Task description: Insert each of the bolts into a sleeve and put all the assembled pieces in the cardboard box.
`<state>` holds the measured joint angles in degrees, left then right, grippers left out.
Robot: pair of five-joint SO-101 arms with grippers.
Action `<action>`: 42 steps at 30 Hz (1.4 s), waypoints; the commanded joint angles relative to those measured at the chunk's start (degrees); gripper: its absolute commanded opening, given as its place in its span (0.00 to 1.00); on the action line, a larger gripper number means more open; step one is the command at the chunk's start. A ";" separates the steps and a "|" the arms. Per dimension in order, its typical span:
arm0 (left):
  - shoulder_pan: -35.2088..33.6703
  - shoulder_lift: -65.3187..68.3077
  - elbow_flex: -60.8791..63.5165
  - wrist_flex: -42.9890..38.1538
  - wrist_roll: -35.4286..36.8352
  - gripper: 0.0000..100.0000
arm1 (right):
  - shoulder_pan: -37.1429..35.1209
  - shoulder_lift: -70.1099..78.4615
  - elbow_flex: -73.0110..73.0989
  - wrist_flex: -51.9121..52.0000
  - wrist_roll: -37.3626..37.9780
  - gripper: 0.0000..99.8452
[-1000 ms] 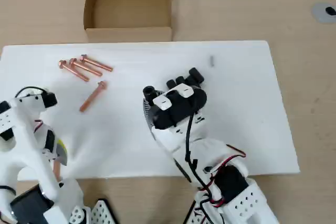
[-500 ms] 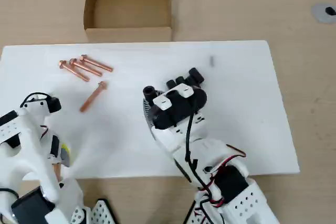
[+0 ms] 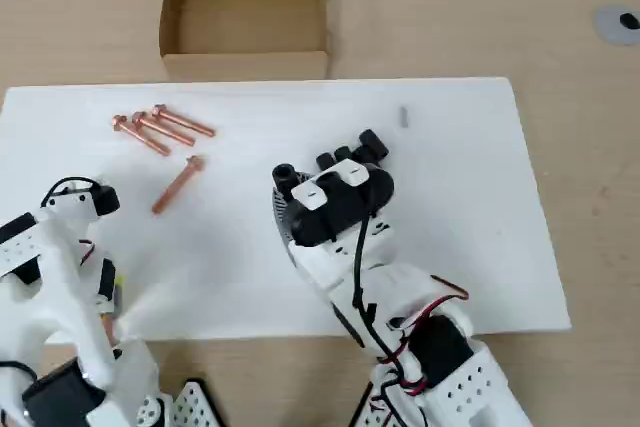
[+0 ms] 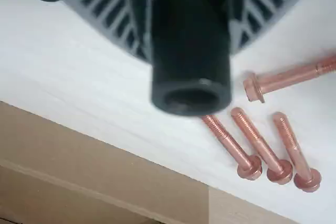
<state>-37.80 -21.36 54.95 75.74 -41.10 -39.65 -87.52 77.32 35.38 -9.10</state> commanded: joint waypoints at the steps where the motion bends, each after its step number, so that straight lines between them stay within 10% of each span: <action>1: 1.49 0.04 -6.51 8.00 -2.20 0.01 | 0.75 -0.13 -4.26 0.09 -0.44 0.01; 6: 2.11 -0.04 -24.26 24.79 -7.03 0.01 | 0.75 -0.22 -4.44 0.09 -0.44 0.01; 13: 1.49 0.48 -34.20 24.79 -9.85 0.00 | 0.84 -0.48 -4.53 0.09 -0.44 0.01; 21: 1.32 0.48 -34.64 23.91 -52.48 0.01 | 0.84 -0.48 -4.62 0.09 -0.44 0.01; 34: 6.77 0.40 -13.63 -27.69 -62.15 0.00 | 1.71 -0.13 -4.53 0.09 -0.44 0.01; 42: 11.16 0.48 -8.88 -28.92 -61.98 0.00 | 3.74 -0.13 -4.18 0.09 -0.44 0.01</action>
<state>-28.40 -20.48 46.15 46.90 -92.70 -37.19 -87.52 77.32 35.38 -9.10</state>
